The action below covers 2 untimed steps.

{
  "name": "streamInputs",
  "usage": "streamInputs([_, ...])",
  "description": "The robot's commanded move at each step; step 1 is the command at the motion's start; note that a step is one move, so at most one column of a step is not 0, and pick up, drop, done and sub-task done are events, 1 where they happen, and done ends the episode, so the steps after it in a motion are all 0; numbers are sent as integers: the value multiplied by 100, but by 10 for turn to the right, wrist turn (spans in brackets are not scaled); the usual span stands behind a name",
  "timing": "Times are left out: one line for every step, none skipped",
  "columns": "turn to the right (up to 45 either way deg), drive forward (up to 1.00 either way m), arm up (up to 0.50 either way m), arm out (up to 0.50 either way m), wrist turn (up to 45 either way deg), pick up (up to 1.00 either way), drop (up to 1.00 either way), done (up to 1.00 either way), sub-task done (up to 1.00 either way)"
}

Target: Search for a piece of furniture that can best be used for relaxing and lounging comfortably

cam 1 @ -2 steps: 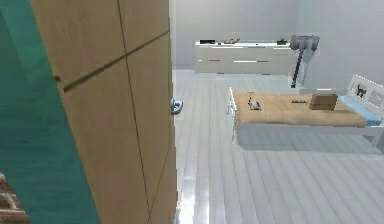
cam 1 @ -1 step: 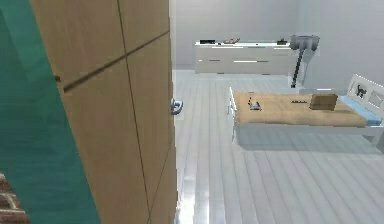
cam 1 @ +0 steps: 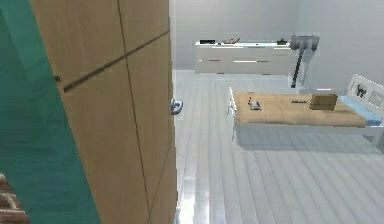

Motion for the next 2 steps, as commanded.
streamInputs([450, 0, 0, 0, 0, 0, 0, 0, 0])
streamInputs([270, 0, 0, 0, 0, 0, 0, 0, 0])
